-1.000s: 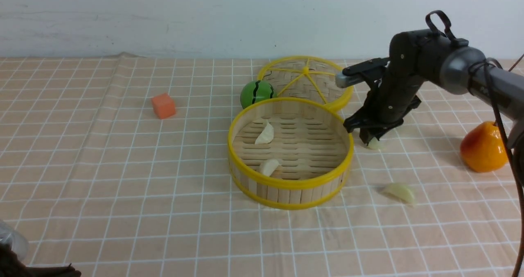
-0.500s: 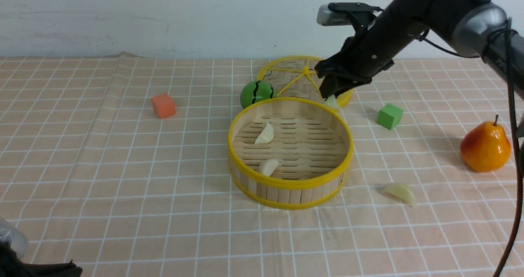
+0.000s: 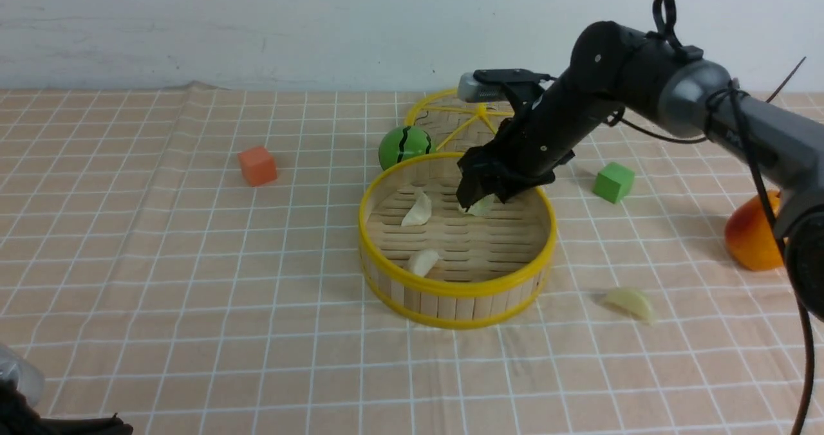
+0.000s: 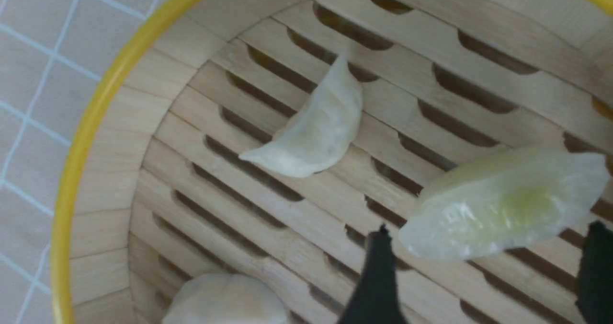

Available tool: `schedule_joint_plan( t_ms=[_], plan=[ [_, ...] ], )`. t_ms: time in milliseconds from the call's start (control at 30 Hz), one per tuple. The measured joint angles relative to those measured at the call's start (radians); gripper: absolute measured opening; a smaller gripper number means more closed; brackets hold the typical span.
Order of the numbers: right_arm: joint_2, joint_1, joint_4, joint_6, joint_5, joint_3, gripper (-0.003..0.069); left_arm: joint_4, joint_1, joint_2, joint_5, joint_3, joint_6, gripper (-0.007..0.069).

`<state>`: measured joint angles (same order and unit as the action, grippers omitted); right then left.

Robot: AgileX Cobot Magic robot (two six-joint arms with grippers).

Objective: Put the dumplings into the steamer on the table with the brown tablecloth.
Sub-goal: 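Place the dumpling in the bamboo steamer basket with the right gripper, then reach for and grasp a dumpling lying on the table beside the steamer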

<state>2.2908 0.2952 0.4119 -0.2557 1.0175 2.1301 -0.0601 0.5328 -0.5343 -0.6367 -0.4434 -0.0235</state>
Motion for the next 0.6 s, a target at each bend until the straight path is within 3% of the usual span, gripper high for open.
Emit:
schedule_joint_plan(
  t_ms=[167,333,600],
  plan=[
    [-0.160,-0.026,-0.102,-0.008,0.102,0.001,0.0624,0.037,0.000,0.000,-0.022,0.000,0.000,-0.0014],
    [-0.265,-0.076,-0.224,0.014,0.179,-0.051,0.0566,0.042,0.000,0.000,-0.024,0.000,0.000,-0.0014],
    [-0.275,-0.103,-0.331,0.145,0.193,-0.410,0.0502,0.049,0.000,0.000,0.000,0.002,0.000,-0.0013]
  ],
)
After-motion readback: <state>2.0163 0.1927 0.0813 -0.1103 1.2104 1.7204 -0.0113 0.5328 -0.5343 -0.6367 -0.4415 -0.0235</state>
